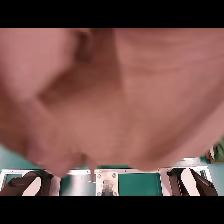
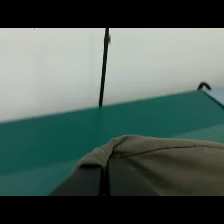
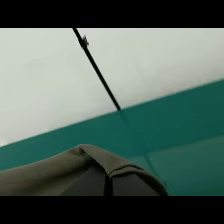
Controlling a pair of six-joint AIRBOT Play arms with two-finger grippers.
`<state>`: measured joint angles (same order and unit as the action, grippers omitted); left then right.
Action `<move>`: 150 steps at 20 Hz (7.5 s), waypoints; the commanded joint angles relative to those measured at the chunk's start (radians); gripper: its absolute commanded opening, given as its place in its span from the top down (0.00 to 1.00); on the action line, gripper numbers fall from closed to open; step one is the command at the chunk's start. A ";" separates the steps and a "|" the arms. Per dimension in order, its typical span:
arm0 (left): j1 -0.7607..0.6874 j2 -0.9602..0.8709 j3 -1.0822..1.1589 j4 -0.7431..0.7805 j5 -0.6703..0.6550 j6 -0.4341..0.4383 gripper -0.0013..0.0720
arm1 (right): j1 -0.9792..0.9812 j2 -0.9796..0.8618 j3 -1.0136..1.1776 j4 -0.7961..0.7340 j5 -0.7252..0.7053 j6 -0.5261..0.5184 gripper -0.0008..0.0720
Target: Fold the shirts.
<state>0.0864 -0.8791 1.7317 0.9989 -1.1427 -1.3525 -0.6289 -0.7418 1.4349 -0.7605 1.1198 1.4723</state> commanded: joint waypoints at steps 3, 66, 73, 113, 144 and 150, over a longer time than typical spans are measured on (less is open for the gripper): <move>-0.056 -0.291 -0.438 -0.118 0.229 0.106 0.95 | 0.198 -0.247 -0.502 0.066 -0.300 -0.190 0.97; 0.008 -0.003 -1.502 -0.224 0.247 -0.066 0.04 | 0.086 -0.042 -1.216 -0.121 -0.192 0.113 0.37; 0.008 -0.003 -1.466 -0.327 0.359 0.076 0.95 | 0.085 -0.138 -1.212 0.039 -0.266 -0.001 0.97; 0.130 -0.871 -0.212 -0.536 0.035 0.209 0.95 | 0.082 -1.023 -0.018 -0.209 0.178 -0.156 0.37; -0.760 -1.201 -0.017 -0.529 0.448 0.034 0.95 | 0.183 -0.715 0.287 0.098 0.637 -0.171 0.97; -0.552 -1.189 0.199 -0.526 -0.096 0.048 0.95 | 0.235 -0.716 0.286 0.126 0.635 -0.130 0.97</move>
<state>-0.5602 -2.0655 1.8278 0.4778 -0.9329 -1.3041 -0.4240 -1.4605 1.7195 -0.6605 1.7546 1.3151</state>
